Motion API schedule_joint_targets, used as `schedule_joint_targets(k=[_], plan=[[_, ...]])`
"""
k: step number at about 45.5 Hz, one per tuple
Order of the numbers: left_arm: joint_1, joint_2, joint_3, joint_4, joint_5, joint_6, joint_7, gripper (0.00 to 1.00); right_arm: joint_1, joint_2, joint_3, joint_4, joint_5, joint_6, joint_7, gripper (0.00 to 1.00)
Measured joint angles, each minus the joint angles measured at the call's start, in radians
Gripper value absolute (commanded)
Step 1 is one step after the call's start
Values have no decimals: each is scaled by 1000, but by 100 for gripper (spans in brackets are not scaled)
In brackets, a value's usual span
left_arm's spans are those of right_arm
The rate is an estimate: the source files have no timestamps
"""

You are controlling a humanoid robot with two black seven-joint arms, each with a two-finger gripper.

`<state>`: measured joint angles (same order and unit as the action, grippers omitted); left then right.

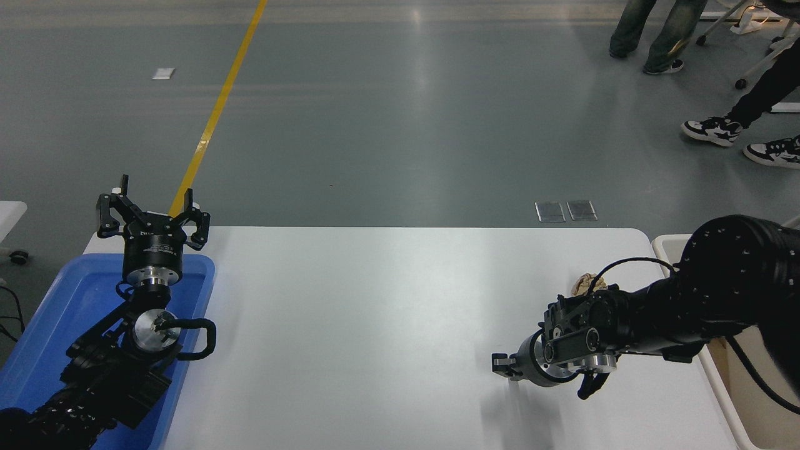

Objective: Pick up paper ball place in dustbin

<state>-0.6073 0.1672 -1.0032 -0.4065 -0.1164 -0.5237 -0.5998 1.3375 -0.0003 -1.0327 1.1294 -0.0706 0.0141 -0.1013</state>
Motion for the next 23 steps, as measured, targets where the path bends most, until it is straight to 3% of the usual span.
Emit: schedule_joint_targets(k=[23], plan=[[1,1,-1,0,-3,-1,2,99,25,0,-5,2,3,0,0,0]])
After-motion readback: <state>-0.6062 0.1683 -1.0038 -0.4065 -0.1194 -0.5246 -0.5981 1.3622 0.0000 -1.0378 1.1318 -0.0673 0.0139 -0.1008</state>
